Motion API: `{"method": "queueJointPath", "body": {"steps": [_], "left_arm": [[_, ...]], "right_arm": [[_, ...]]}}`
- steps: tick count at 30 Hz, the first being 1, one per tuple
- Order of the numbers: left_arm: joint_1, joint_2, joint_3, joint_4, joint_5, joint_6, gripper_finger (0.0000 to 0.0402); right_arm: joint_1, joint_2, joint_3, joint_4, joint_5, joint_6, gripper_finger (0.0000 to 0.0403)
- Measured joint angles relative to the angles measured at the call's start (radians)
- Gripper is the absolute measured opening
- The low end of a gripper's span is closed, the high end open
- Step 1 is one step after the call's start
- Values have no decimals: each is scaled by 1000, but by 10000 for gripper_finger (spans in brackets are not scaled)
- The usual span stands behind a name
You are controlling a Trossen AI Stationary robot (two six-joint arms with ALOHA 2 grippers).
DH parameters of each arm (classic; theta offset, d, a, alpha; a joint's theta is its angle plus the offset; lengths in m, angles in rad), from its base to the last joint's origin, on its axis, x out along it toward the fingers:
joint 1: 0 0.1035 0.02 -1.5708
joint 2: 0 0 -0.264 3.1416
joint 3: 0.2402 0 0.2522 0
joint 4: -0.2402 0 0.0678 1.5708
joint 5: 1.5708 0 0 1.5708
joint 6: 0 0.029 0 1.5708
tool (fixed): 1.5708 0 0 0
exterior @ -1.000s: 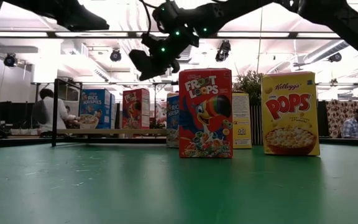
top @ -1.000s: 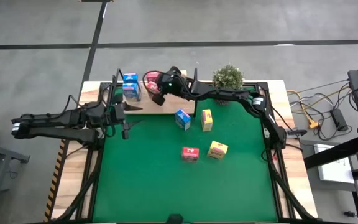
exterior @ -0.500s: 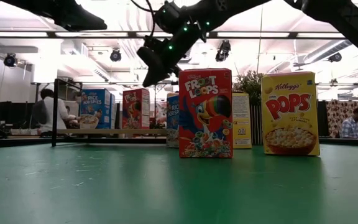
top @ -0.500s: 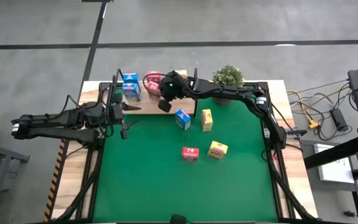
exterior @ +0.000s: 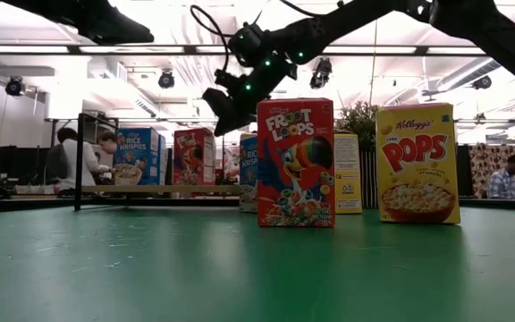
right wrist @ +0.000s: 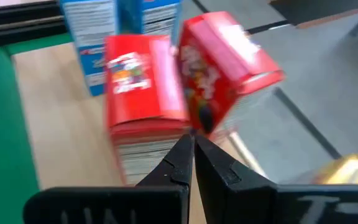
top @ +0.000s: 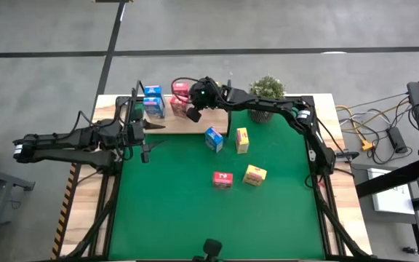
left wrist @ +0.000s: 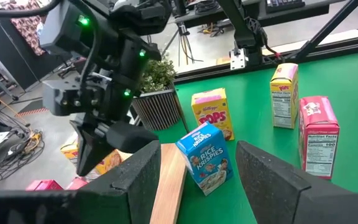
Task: Stack cereal on shelf
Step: Put the top red cereal box aligned with the other red cereal box on the shelf
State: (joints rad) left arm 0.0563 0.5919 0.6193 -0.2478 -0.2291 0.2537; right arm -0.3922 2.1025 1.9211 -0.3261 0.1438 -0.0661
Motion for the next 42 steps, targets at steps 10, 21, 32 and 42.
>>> {"method": "queueJointPath", "body": {"steps": [10,21,32,42], "left_arm": [[0,1,0,-4,0,0,192],[0,2,0,-1,0,4,192],[0,2,0,0,0,7,192],[0,2,0,-1,1,7,192]], "right_arm": [[61,-21,33,-114,-21,4,9],[77,-13,1,-11,-20,-12,9],[64,12,-13,44,-14,-10,9],[52,18,-13,54,40,-35,9]]}}
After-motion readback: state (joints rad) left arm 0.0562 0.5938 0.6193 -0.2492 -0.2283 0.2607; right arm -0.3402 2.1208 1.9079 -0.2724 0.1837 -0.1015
